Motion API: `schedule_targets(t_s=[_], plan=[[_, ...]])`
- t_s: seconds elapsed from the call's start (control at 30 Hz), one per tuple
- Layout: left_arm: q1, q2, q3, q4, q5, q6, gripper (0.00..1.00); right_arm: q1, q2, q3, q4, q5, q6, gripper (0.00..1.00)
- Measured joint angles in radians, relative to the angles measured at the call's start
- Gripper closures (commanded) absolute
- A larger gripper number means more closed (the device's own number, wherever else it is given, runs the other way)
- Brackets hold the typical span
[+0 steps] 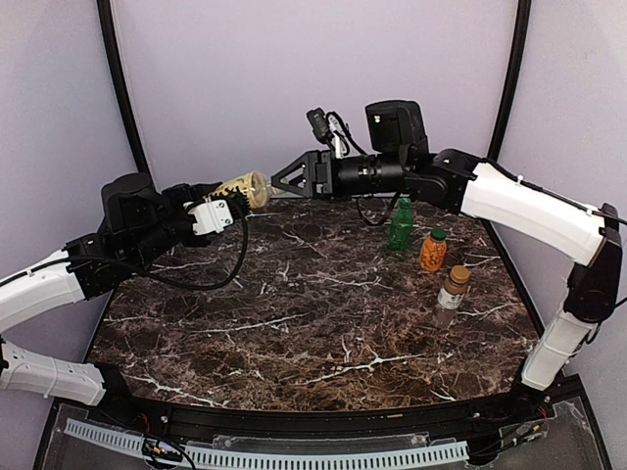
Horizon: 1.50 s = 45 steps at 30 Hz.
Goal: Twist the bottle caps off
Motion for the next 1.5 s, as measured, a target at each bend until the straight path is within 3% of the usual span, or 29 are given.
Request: schedule_targets(t_s=[0.2, 0.57, 0.83, 1.0, 1.13, 1.33, 1.5], plan=[[-0.004, -0.002, -0.004, 0.017, 0.0, 0.011, 0.68, -0.003, 0.01, -0.003, 0.06, -0.039, 0.043, 0.62], [-0.005, -0.003, -0.005, 0.023, -0.003, 0.018, 0.68, -0.013, 0.021, -0.029, 0.095, -0.072, 0.056, 0.64], [-0.005, -0.003, -0.006, 0.022, -0.003, 0.018, 0.69, -0.014, 0.021, -0.034, 0.094, -0.091, 0.043, 1.0], [-0.005, -0.005, -0.004, -0.007, 0.024, 0.003, 0.69, -0.014, 0.02, -0.034, 0.084, -0.097, -0.019, 1.0], [0.001, -0.008, 0.056, -0.19, 0.097, -0.058, 0.69, -0.003, 0.016, -0.034, 0.016, -0.114, -0.186, 1.0], [0.006, -0.016, 0.17, -0.535, 0.328, -0.169, 0.7, 0.113, -0.08, -0.109, -0.098, 0.01, -0.681, 1.0], [0.002, -0.003, 0.19, -0.694, 0.496, -0.252, 0.71, 0.193, -0.151, -0.217, -0.095, 0.087, -1.039, 1.0]])
